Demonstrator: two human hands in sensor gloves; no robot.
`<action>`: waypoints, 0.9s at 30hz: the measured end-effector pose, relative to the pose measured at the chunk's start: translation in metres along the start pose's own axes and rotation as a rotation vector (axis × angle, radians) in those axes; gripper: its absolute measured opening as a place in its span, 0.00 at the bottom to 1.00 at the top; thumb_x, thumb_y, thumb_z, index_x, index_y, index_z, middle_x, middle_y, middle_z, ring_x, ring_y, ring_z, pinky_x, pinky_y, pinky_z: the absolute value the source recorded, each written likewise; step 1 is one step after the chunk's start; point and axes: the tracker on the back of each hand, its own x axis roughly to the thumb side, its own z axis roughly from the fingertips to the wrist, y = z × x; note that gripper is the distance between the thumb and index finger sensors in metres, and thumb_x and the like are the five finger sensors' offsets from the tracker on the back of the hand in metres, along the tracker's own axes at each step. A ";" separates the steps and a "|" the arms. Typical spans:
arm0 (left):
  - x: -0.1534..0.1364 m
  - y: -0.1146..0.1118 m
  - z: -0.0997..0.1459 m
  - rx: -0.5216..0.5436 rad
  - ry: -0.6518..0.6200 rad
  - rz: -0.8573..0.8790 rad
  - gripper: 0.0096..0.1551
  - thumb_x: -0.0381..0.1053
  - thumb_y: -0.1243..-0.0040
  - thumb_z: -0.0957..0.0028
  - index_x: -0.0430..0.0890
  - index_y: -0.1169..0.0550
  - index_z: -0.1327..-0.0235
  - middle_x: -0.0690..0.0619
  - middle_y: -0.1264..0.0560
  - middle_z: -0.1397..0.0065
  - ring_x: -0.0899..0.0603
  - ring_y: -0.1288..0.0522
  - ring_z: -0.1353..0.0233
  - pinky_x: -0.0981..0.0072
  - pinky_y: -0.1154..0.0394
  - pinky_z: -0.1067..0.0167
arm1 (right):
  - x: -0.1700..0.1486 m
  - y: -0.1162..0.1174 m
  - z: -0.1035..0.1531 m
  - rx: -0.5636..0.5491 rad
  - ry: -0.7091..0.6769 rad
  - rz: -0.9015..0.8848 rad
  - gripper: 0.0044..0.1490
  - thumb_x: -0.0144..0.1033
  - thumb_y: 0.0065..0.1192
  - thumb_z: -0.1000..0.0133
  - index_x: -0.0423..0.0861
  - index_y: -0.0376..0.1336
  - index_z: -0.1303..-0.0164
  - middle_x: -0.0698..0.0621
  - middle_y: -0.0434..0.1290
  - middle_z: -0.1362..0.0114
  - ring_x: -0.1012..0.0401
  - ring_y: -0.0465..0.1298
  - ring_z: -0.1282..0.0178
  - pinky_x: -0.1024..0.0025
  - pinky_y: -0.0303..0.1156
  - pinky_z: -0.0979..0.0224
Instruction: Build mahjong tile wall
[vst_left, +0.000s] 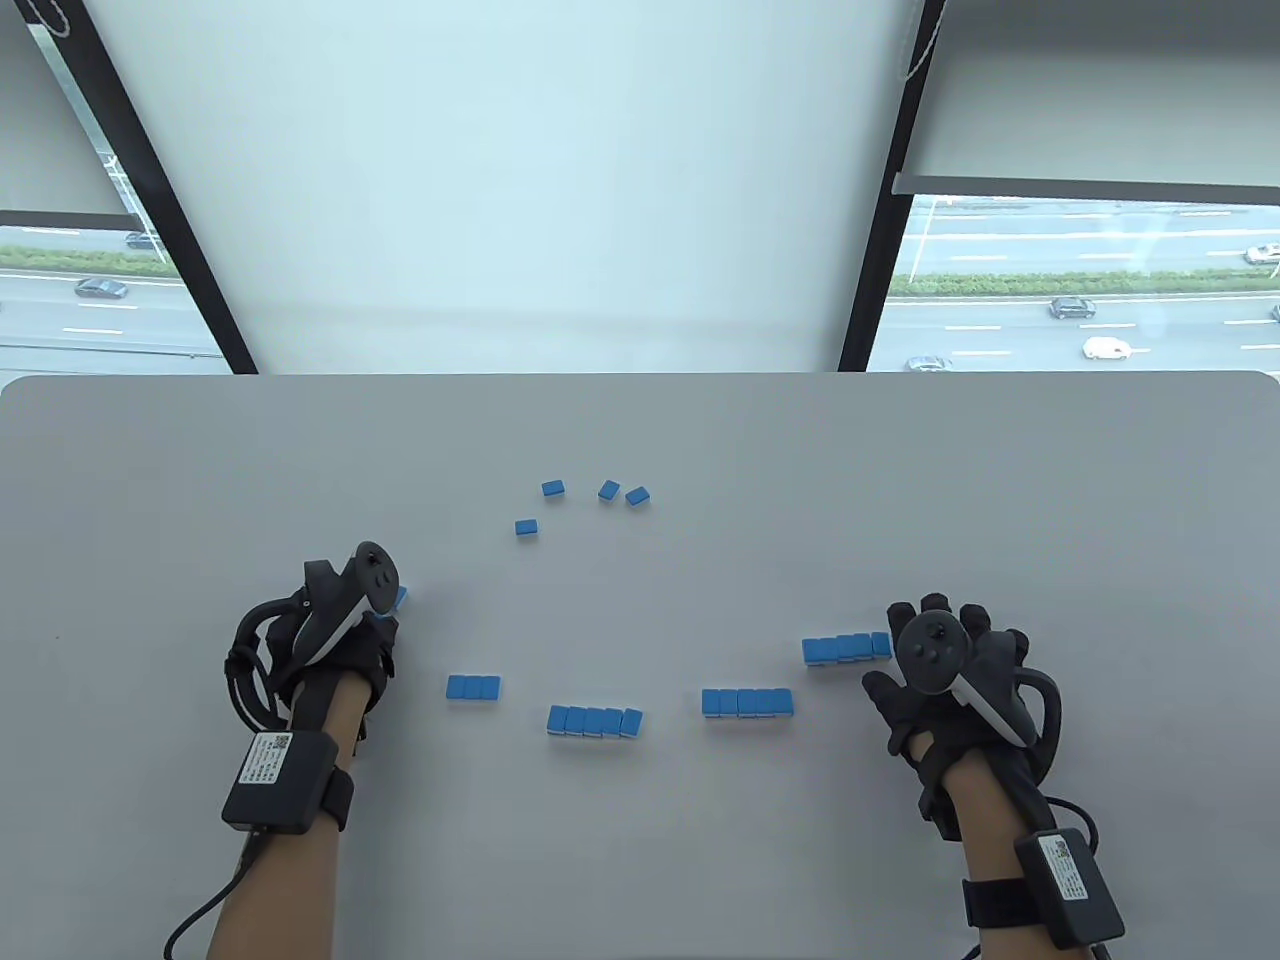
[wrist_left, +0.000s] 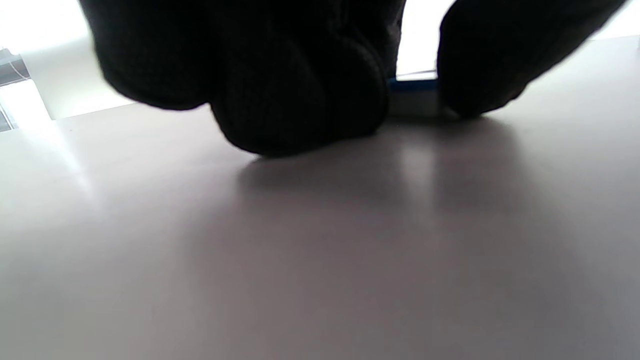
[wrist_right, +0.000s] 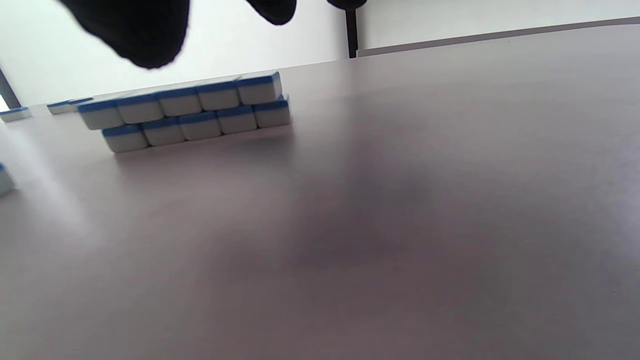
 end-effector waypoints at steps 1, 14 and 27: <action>-0.001 0.000 0.001 -0.003 -0.002 0.001 0.37 0.67 0.35 0.58 0.48 0.22 0.41 0.57 0.16 0.48 0.48 0.15 0.53 0.47 0.19 0.47 | 0.000 0.000 0.000 -0.001 -0.001 -0.001 0.51 0.62 0.57 0.52 0.58 0.43 0.22 0.51 0.39 0.16 0.41 0.37 0.19 0.35 0.29 0.28; -0.020 0.039 0.049 0.110 -0.219 0.076 0.35 0.65 0.32 0.59 0.48 0.20 0.42 0.63 0.16 0.59 0.52 0.14 0.59 0.49 0.17 0.52 | 0.002 -0.002 0.002 -0.011 -0.017 -0.014 0.51 0.62 0.57 0.52 0.58 0.43 0.22 0.51 0.39 0.16 0.41 0.37 0.19 0.35 0.29 0.28; 0.012 0.015 0.081 0.089 -0.451 0.054 0.34 0.66 0.31 0.61 0.56 0.21 0.40 0.63 0.15 0.49 0.49 0.15 0.48 0.47 0.20 0.43 | 0.003 -0.001 0.002 -0.006 -0.020 -0.018 0.51 0.62 0.57 0.52 0.58 0.43 0.22 0.51 0.39 0.16 0.41 0.37 0.19 0.35 0.30 0.28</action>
